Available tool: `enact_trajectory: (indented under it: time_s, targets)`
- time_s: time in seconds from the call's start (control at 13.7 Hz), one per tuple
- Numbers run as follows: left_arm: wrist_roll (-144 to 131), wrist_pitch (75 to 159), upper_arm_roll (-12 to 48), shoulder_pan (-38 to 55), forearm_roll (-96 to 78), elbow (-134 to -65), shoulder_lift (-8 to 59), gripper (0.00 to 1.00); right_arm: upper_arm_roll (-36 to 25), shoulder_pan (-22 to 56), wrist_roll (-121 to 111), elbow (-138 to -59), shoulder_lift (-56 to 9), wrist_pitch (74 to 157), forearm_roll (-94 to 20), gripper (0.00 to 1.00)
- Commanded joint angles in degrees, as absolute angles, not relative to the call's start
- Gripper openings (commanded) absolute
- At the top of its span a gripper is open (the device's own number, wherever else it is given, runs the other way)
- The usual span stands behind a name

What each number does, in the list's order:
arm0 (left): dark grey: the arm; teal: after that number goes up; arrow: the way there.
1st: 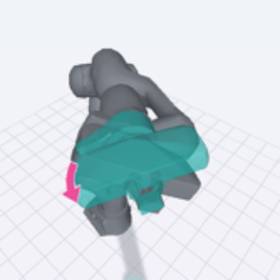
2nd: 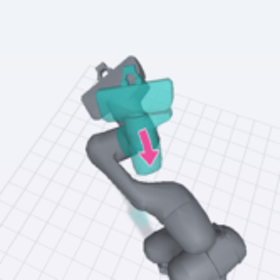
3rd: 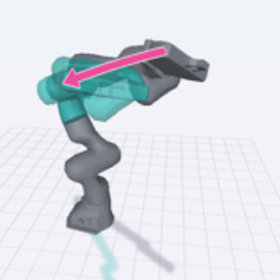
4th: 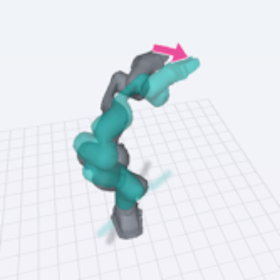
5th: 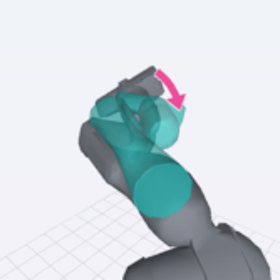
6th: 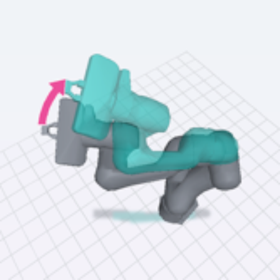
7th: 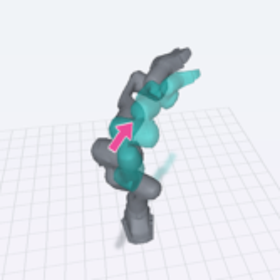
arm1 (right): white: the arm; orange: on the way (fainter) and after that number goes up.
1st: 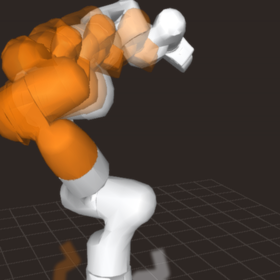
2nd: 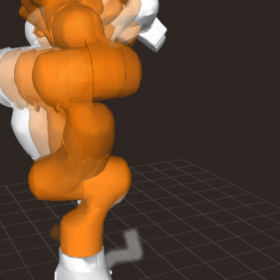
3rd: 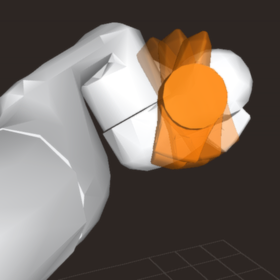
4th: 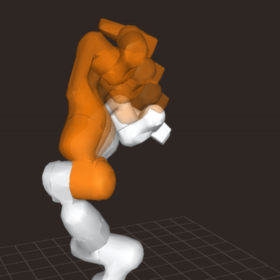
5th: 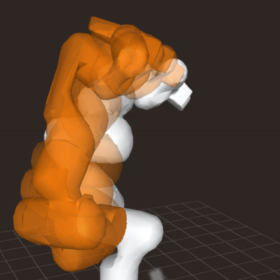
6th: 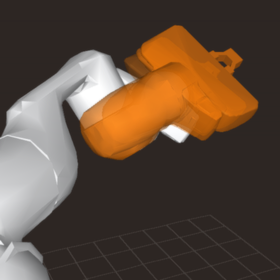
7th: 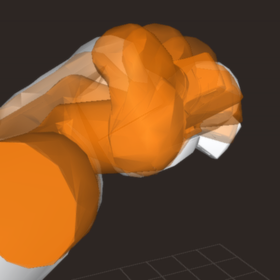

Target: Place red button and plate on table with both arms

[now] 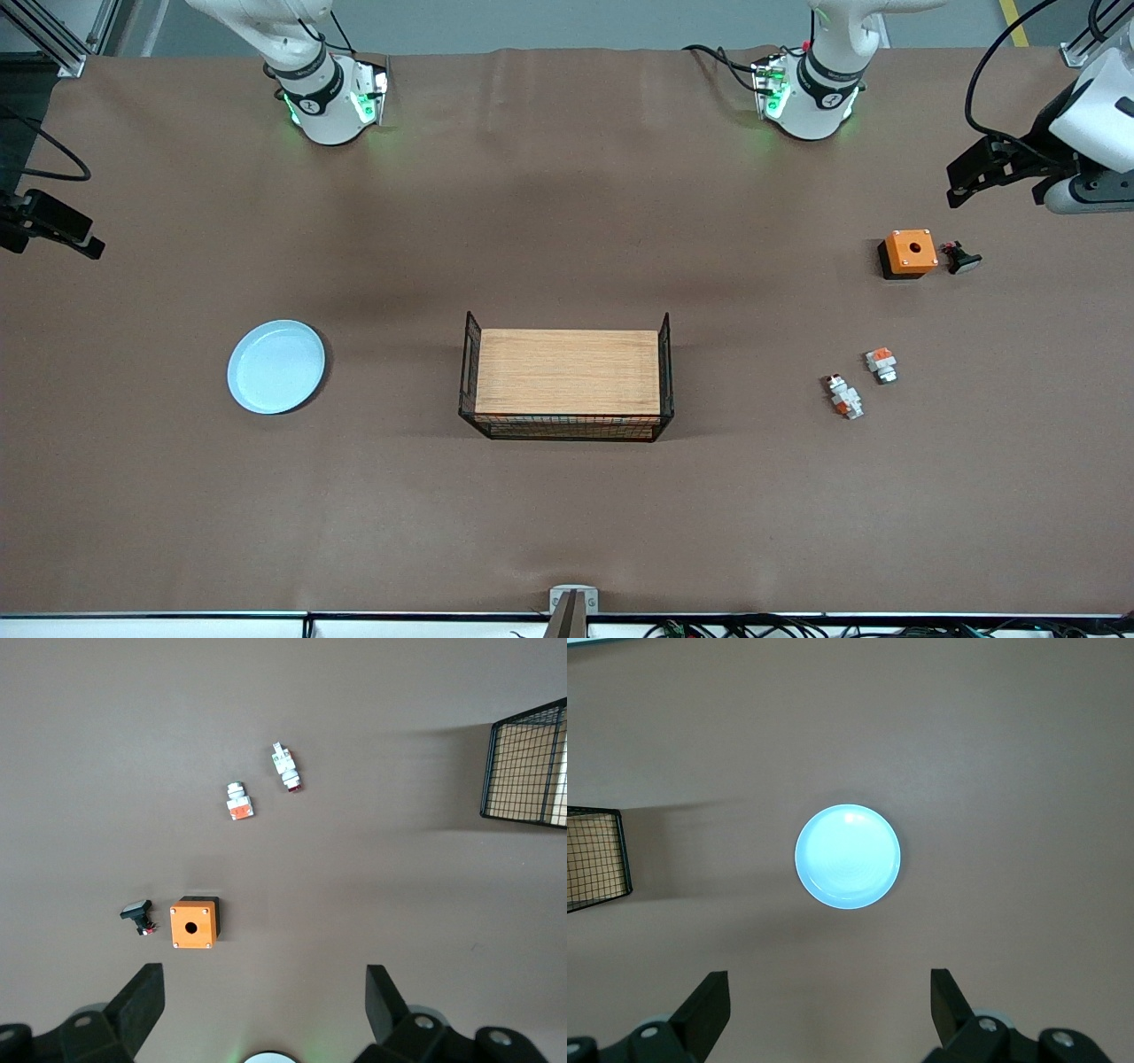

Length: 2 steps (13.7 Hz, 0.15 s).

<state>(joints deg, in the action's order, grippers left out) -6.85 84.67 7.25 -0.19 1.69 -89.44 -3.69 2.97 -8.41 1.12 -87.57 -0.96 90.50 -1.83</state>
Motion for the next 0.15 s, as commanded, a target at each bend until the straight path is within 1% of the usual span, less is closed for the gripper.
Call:
enact_trajectory:
  time_s: [0.0, 0.07]
  targets:
    - [-6.68, 84.20, 7.47, -0.53, 2.02, -87.72, -3.34, 1.00, 3.52, -8.96, 1.67, -85.69, -2.63, 89.91, -1.14, 1.00]
    - [-6.51, 84.20, 7.47, -0.53, 2.02, -87.71, -3.34, 1.00, 3.60, -8.96, 1.50, -85.69, -2.72, 90.00, -1.32, 1.00]
